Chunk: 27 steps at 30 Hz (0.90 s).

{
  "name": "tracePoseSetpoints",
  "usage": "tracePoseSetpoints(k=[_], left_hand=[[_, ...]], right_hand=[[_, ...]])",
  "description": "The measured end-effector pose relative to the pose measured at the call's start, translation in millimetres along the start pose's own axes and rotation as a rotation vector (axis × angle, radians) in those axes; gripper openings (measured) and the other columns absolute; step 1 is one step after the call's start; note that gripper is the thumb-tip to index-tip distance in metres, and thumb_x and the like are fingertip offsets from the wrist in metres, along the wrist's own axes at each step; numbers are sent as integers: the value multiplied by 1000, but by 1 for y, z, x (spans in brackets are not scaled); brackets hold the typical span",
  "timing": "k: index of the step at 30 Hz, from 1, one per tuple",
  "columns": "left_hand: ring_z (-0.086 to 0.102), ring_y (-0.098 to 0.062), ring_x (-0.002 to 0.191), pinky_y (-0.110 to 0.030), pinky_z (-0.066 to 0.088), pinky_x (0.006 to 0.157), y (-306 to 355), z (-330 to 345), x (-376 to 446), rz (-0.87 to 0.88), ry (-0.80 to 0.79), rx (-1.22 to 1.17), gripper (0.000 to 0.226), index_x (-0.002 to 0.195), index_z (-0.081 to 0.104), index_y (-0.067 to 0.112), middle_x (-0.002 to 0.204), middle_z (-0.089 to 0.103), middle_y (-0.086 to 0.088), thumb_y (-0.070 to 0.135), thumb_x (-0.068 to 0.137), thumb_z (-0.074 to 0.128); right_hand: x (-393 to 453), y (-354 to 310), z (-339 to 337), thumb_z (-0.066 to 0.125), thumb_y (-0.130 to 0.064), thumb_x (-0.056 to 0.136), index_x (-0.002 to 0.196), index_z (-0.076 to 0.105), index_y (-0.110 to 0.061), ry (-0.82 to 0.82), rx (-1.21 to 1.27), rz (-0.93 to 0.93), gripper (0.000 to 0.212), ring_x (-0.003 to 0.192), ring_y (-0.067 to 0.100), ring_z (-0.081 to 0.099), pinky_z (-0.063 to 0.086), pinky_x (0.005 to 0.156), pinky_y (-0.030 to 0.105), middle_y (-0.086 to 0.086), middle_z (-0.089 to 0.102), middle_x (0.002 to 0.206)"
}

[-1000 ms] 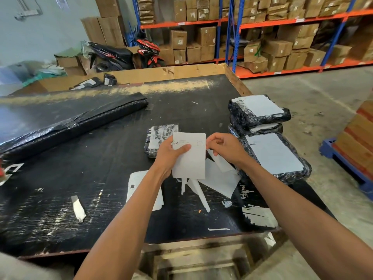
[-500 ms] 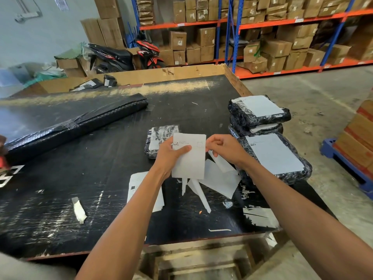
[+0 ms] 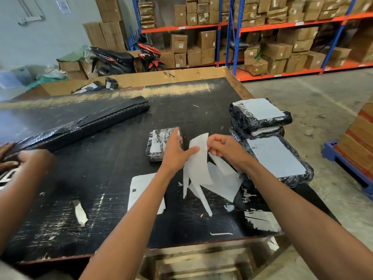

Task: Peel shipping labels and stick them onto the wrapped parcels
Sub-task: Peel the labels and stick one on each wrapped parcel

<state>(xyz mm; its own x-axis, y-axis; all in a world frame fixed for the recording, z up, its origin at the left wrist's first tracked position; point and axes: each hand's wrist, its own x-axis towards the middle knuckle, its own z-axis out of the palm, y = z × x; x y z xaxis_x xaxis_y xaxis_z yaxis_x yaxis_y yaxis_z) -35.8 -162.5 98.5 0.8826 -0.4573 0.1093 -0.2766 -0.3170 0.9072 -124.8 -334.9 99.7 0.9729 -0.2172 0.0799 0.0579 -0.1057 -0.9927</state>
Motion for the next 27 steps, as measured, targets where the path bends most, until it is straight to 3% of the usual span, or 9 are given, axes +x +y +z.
tracePoseSetpoints(k=[1,3,5,6,11,19,24,27], left_hand=[[49,-14,121,-34,45,101,4,3,1,86,58,73,83,149,34,18,138,48,-1,27,82,81],[59,-13,103,-34,52,90,13,4,3,227,127,62,53,130,56,17,120,62,0,21,82,79],[69,-16,87,-39,59,83,21,3,4,250,63,-51,16,101,71,15,93,73,0,16,86,73],[71,-19,84,-42,60,82,24,4,4,239,23,-104,7,94,73,14,87,75,-2,16,87,72],[75,-26,80,-42,62,80,32,5,3,165,-34,-193,10,90,74,8,81,76,-10,17,86,75],[76,-26,79,-36,62,78,38,8,-2,26,-37,-411,7,92,71,-4,81,75,-17,0,89,66],[74,-22,78,-34,62,79,35,15,-1,-107,43,-522,6,88,70,3,81,73,-12,1,90,65],[71,-25,80,-31,60,77,31,19,-1,-198,62,-681,7,86,69,3,84,70,-14,0,90,63]], right_hand=[[0,-1,0,55,-4,96,83,67,-9,8,-1,-11,19,58,10,47,33,57,19,2,64,72],[1,-4,2,54,-2,95,82,67,-8,21,-17,-36,20,58,10,46,33,56,19,2,62,69],[2,-7,4,53,1,94,83,66,-5,28,-47,-55,19,56,9,46,35,56,17,1,60,64],[3,-7,4,53,1,95,83,66,-3,27,-67,-58,18,55,8,46,37,56,16,-2,60,61],[6,-4,3,60,-20,97,79,70,-12,26,-234,-105,21,62,14,51,45,70,29,5,59,65],[7,-6,5,58,-11,89,74,67,-22,88,-297,-103,21,63,11,58,48,74,31,0,65,66],[4,-7,10,57,-11,88,73,64,-23,162,-337,-91,20,63,8,61,44,71,25,2,70,66],[6,-4,9,56,-20,85,73,64,-25,181,-325,-86,16,66,10,62,49,74,33,4,72,71]])
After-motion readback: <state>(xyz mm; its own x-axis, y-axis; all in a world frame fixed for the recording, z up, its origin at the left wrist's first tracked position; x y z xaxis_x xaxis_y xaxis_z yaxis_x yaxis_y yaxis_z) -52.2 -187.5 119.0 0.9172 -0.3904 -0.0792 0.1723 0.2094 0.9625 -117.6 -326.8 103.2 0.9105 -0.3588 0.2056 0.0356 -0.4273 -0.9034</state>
